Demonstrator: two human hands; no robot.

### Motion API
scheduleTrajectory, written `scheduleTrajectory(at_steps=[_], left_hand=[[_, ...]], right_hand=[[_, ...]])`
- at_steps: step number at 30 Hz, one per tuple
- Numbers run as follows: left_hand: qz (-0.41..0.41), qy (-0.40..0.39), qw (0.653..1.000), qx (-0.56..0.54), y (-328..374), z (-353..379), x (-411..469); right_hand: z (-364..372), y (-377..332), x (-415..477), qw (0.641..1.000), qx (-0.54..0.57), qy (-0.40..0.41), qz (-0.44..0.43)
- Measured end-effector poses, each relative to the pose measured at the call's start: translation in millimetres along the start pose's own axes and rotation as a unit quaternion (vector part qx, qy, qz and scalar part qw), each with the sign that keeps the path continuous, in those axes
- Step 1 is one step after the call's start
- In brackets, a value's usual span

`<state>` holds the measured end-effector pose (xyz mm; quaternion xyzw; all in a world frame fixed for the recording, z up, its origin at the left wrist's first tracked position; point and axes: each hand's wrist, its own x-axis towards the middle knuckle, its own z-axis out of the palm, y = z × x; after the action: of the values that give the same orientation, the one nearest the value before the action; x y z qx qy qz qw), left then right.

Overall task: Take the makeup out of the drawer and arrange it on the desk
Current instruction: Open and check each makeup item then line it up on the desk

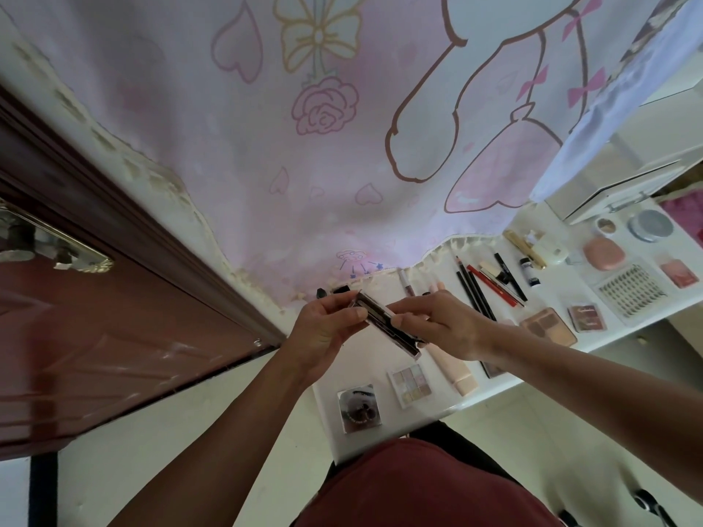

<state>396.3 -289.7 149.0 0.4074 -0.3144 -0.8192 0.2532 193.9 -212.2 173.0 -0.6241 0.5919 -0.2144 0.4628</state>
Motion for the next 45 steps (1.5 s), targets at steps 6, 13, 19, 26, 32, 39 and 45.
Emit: scheduleTrajectory(at_steps=[6, 13, 19, 26, 32, 39, 45], left_hand=[[-0.01, 0.004, 1.0, -0.021, 3, -7, 9], [-0.07, -0.005, 0.997, -0.03, -27, -27, 3], [-0.1, 0.031, 0.994, 0.013, -53, -42, 0], [-0.082, 0.15, 0.967, 0.186, -76, -65, 3], [-0.087, 0.21, 0.932, 0.283, -90, -71, 7], [-0.101, 0.228, 0.878, 0.408, -112, -78, 22], [-0.104, 0.223, 0.853, 0.461, -121, -82, 34]], right_hand=[[5, 12, 0, 0.994, 0.097, 0.01, 0.057], [9, 31, -2, 0.976, 0.179, 0.02, 0.118], [23, 52, 13, 0.977, 0.144, -0.001, 0.157], [33, 71, 49, 0.936, 0.246, -0.02, 0.251], [40, 81, 91, 0.917, 0.244, -0.019, 0.317], [62, 91, 139, 0.918, 0.205, 0.01, 0.338], [74, 100, 153, 0.931, 0.16, 0.045, 0.326]])
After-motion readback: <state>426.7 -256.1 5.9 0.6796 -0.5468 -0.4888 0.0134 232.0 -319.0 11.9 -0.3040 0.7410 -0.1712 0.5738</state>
